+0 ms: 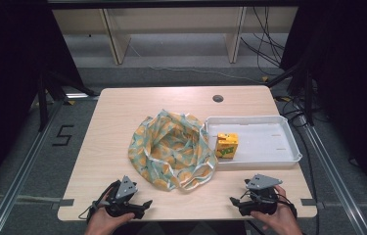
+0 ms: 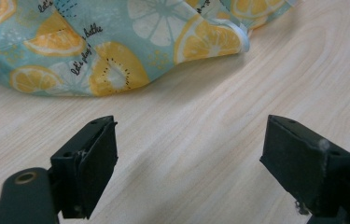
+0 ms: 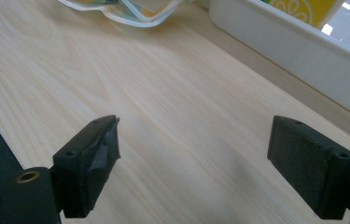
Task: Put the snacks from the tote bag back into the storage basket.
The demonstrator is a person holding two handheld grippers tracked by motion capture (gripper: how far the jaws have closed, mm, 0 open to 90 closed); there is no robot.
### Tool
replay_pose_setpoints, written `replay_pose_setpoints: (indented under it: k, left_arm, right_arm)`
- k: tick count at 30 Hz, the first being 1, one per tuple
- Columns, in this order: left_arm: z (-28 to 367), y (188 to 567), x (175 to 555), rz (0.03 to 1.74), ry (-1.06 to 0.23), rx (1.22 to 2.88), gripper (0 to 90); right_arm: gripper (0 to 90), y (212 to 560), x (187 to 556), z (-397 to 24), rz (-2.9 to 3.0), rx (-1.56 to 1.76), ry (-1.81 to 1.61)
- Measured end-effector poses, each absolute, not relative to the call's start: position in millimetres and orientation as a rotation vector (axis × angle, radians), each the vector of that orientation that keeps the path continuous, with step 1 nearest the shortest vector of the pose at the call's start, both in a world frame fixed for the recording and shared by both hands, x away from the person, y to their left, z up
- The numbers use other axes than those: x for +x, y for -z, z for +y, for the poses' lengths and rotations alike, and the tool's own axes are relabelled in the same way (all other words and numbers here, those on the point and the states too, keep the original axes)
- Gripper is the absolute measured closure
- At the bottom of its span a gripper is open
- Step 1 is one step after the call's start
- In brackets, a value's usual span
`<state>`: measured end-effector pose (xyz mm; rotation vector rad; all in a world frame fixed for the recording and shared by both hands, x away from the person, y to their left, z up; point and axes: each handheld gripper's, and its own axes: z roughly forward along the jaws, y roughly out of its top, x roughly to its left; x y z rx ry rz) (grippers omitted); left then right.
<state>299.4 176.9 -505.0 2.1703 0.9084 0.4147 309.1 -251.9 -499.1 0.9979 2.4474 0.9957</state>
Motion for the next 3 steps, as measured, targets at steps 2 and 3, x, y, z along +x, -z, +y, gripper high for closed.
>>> replay_pose_setpoints:
  k: [2,3]
  left_arm:
    - [176.8,504.8,299.4,0.904,-0.415,2.173,17.5]
    - [176.8,504.8,299.4,0.904,-0.415,2.173,17.5]
  right_arm:
    - [17.6,499.5,309.9,-253.2,2.447,0.987,-0.99]
    - [17.6,499.5,309.9,-253.2,2.447,0.987,-0.99]
